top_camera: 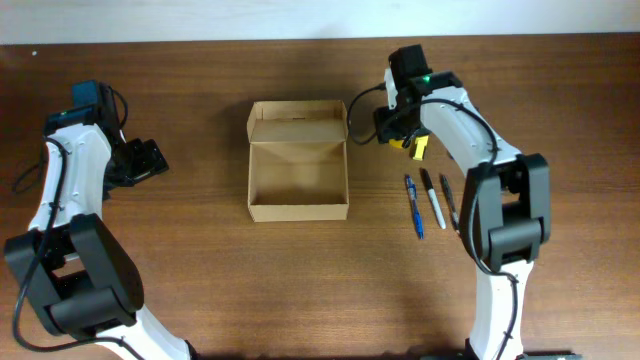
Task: Pack container
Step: 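Reach the right gripper to the clear tape roll and grasp it, then carry the tape roll into the box and release it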
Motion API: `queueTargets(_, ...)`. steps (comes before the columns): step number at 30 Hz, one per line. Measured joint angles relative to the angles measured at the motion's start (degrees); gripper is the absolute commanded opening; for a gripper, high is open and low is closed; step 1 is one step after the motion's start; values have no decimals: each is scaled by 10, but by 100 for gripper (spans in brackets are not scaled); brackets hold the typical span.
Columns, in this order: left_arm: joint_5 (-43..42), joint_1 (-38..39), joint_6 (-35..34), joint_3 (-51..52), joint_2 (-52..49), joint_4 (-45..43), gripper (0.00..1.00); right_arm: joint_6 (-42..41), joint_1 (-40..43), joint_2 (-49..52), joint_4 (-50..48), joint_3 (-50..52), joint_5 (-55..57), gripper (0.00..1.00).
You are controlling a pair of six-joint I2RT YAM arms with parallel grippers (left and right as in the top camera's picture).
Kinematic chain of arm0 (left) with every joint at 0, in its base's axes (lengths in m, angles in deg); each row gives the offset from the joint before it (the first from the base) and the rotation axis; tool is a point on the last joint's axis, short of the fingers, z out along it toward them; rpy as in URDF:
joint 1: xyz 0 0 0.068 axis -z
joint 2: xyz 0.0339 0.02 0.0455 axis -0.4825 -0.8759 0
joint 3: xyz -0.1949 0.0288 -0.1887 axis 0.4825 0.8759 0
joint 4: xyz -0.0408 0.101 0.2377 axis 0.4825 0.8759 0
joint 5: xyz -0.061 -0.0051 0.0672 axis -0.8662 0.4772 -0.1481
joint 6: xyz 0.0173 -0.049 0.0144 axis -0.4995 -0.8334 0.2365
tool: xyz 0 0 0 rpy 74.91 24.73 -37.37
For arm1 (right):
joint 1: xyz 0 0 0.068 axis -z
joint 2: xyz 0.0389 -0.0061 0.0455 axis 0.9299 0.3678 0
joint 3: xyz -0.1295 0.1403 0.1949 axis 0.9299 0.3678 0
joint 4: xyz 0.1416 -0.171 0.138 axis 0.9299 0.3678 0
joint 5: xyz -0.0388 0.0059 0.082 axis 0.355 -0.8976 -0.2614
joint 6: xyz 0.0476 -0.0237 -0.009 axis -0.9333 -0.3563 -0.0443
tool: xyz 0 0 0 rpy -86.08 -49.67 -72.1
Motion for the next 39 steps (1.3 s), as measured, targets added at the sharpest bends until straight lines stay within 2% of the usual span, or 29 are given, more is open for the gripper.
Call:
queueTargets(15, 0, 0, 0, 0, 0, 0, 100, 0, 0, 33, -9, 0, 0, 59)
queueTargets(17, 0, 0, 0, 0, 0, 0, 100, 0, 0, 40, -8, -3, 2, 56)
queueTargets(19, 0, 0, 0, 0, 0, 0, 100, 0, -1, 42, -4, -7, 3, 47)
queueTargets(24, 0, 0, 0, 0, 0, 0, 100, -3, 1, 45, 4, -10, 11, 7)
queueTargets(25, 0, 0, 0, 0, 0, 0, 100, -7, 2, 45, 6, -11, 10, 4)
queueTargets(30, 0, 0, 0, 0, 0, 0, 100, -7, 2, 45, 22, -19, 10, 4)
queueTargets(35, 0, 0, 0, 0, 0, 0, 100, -9, 2, 56, 91, -57, 9, 4)
queueTargets(39, 0, 0, 0, 0, 0, 0, 100, -9, 2, 77, 184, -170, 8, 4)
